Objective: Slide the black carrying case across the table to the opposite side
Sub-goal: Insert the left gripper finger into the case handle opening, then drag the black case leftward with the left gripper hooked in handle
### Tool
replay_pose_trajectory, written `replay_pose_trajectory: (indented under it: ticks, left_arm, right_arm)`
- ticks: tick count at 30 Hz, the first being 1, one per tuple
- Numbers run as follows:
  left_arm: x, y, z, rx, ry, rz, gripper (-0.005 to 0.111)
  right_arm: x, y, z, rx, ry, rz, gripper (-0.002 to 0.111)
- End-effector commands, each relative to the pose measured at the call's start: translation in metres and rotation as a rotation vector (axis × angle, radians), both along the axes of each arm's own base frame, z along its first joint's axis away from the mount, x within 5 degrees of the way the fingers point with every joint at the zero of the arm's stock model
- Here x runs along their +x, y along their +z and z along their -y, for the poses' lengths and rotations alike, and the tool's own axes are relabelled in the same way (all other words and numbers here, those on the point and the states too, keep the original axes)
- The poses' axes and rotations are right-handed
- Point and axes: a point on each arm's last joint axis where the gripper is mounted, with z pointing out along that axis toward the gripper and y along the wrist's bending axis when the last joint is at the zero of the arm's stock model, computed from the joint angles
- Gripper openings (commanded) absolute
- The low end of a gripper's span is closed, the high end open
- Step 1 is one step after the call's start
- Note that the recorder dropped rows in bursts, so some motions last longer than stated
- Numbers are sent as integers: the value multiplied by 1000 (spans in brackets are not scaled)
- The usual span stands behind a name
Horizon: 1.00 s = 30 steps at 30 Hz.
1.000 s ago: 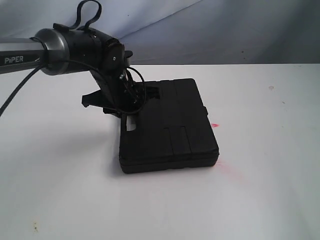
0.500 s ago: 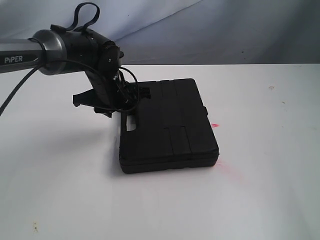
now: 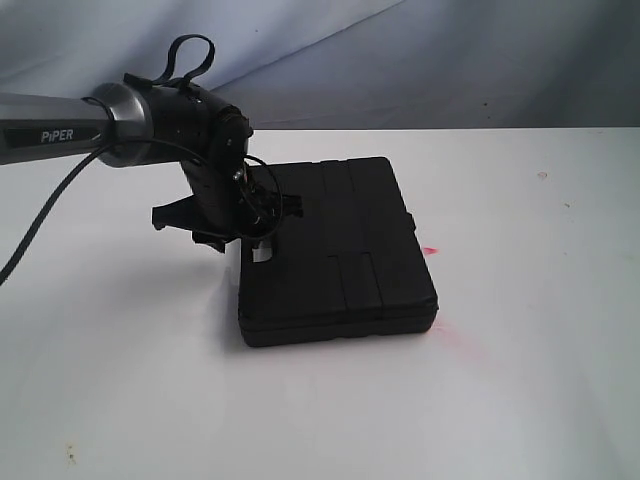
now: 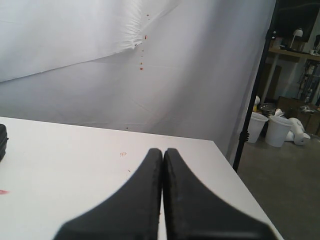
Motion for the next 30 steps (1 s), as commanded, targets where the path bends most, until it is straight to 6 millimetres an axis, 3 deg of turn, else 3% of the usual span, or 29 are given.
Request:
replay_pose_trajectory:
  ticks: [1,11,20,25,30]
  left_arm:
    - [2,4,1,-12,-3,19,38]
    - [1,4,2,-29,7,12,7]
    - [1,-1,-1,19,-20,-6,0]
    - [1,-1,-12,145,-61,-11,0]
    - [4,-1,-22,165,-60,-26,0]
  right_arm:
    - [0,-1,0,-1,0,-1,0]
    - [0,-1,0,-1,0,-1,0]
    - [0,-1,0,-1,0,-1,0]
    - [0,-1,0,-1,0,-1,0]
    - [0,-1,0,-1,0,-1,0]
